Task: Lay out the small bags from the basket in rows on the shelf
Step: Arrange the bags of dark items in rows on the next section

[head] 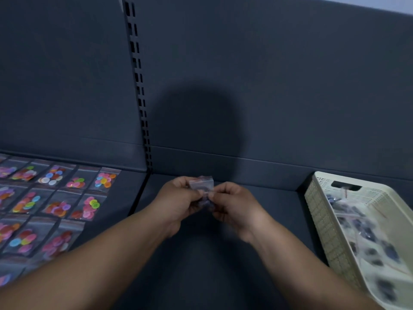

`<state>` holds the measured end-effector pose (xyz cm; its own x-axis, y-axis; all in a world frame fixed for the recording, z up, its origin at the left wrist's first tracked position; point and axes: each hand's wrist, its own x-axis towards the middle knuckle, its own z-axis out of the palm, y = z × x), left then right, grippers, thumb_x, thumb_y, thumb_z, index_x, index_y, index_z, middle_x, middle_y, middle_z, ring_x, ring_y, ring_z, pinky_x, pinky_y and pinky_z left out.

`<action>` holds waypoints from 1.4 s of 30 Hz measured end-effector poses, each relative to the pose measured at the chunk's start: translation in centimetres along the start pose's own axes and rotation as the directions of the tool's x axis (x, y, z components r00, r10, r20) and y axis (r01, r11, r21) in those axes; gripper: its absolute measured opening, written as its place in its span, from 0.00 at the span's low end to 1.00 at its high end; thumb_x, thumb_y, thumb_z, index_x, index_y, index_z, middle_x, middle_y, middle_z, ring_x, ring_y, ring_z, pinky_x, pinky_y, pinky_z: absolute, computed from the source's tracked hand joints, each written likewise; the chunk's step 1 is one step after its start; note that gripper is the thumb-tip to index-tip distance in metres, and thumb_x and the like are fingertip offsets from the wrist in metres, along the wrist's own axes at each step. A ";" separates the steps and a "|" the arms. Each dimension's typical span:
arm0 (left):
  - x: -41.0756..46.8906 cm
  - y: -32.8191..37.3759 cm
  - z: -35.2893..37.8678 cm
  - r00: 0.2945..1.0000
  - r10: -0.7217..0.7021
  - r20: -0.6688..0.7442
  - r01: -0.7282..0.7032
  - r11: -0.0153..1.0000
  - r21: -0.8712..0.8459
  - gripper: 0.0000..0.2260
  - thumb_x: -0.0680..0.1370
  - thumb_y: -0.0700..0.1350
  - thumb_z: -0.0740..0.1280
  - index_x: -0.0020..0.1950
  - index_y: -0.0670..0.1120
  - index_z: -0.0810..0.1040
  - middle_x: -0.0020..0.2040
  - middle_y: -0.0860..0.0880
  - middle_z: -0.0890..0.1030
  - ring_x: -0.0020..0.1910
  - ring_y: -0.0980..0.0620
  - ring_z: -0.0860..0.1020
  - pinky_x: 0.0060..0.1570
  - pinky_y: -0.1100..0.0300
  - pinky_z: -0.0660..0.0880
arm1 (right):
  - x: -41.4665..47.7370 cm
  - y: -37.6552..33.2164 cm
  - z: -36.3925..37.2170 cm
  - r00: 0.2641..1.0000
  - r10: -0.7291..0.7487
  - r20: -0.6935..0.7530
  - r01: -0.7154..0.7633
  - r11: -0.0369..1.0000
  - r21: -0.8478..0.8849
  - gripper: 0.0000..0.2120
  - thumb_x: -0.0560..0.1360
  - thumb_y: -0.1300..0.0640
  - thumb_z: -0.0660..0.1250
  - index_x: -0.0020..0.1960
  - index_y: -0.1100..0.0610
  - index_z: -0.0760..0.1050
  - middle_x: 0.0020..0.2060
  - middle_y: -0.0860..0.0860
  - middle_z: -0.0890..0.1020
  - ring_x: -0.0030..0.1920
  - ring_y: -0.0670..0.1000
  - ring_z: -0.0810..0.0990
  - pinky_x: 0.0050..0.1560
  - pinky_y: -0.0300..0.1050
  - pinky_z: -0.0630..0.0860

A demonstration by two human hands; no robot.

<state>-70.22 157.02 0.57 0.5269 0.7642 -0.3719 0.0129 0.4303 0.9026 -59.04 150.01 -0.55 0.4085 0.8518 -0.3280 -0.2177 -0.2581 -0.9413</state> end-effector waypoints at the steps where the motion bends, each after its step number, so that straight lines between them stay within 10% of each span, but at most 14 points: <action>1: 0.1 -0.2 0.2 1.000 0.009 -0.009 -0.008 0.999 0.041 0.09 0.76 0.30 0.63 0.50 0.43 0.76 0.47 0.43 0.80 0.42 0.50 0.80 0.36 0.62 0.79 | 0.0 0.0 -0.5 1.000 0.002 -0.031 -0.002 1.000 -0.002 0.09 0.75 0.65 0.65 0.38 0.56 0.72 0.30 0.52 0.78 0.29 0.46 0.74 0.30 0.37 0.72; 16: 1.0 0.1 1.9 0.999 -0.036 0.006 0.035 0.980 0.194 0.06 0.77 0.37 0.65 0.41 0.44 0.74 0.35 0.45 0.80 0.33 0.51 0.79 0.34 0.60 0.78 | -0.2 0.5 -2.8 0.997 -0.023 0.071 0.009 0.981 0.196 0.07 0.75 0.67 0.64 0.50 0.58 0.71 0.42 0.56 0.80 0.39 0.51 0.81 0.37 0.43 0.79; 25: 1.3 0.3 2.2 1.000 -0.023 -0.012 0.025 0.976 0.218 0.08 0.77 0.38 0.64 0.38 0.45 0.74 0.33 0.47 0.80 0.33 0.52 0.78 0.34 0.59 0.75 | 0.2 0.3 -2.9 0.993 -0.039 0.114 0.037 0.999 0.024 0.16 0.72 0.75 0.63 0.54 0.58 0.71 0.37 0.51 0.79 0.32 0.45 0.78 0.31 0.37 0.74; 30: 2.0 0.4 1.9 0.997 0.075 0.009 -0.073 0.930 0.359 0.06 0.78 0.41 0.63 0.43 0.47 0.77 0.39 0.49 0.79 0.38 0.53 0.76 0.38 0.61 0.74 | 0.6 0.4 -3.3 0.997 0.019 -0.079 -0.012 0.996 0.089 0.07 0.74 0.69 0.65 0.47 0.58 0.71 0.37 0.55 0.78 0.32 0.49 0.77 0.31 0.39 0.77; 33: 2.5 -0.6 0.7 0.958 0.275 0.078 -0.242 0.635 0.733 0.04 0.79 0.44 0.63 0.50 0.49 0.77 0.48 0.51 0.78 0.48 0.53 0.77 0.48 0.59 0.74 | 1.0 0.9 -3.8 0.970 -0.094 -0.225 0.006 0.932 -0.362 0.05 0.74 0.61 0.67 0.49 0.57 0.73 0.43 0.56 0.80 0.40 0.53 0.80 0.39 0.42 0.77; 35: 2.4 -1.4 -0.2 0.918 0.332 0.218 -0.321 0.297 0.899 0.09 0.79 0.44 0.61 0.58 0.48 0.76 0.55 0.50 0.75 0.54 0.51 0.74 0.54 0.59 0.71 | 1.1 1.4 -4.6 0.937 -0.277 -0.211 -0.041 0.516 -0.856 0.10 0.75 0.55 0.65 0.55 0.56 0.72 0.49 0.54 0.79 0.50 0.56 0.78 0.45 0.42 0.72; 37: 2.2 -2.2 -0.6 0.884 0.318 0.342 -0.388 0.092 0.917 0.12 0.79 0.44 0.60 0.61 0.47 0.74 0.59 0.49 0.73 0.58 0.50 0.71 0.57 0.59 0.70 | 0.9 1.9 -5.1 0.890 -0.428 -0.159 -0.033 0.286 -0.958 0.09 0.75 0.60 0.62 0.55 0.57 0.73 0.51 0.54 0.76 0.53 0.57 0.74 0.44 0.43 0.69; 42: 2.2 -3.3 -1.1 0.843 0.222 0.491 -0.472 -0.135 0.871 0.20 0.78 0.41 0.57 0.70 0.47 0.67 0.72 0.49 0.64 0.70 0.49 0.63 0.70 0.57 0.59 | 1.2 4.0 -5.7 0.874 -0.462 0.147 0.248 0.165 -0.954 0.14 0.68 0.69 0.61 0.49 0.58 0.80 0.51 0.52 0.80 0.53 0.55 0.74 0.49 0.38 0.70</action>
<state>-70.03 157.76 -3.45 0.8639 0.5037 -0.0071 0.4902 -0.8373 0.2422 -54.35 147.44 -5.16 0.3272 0.9313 0.1603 0.9115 -0.2663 -0.3135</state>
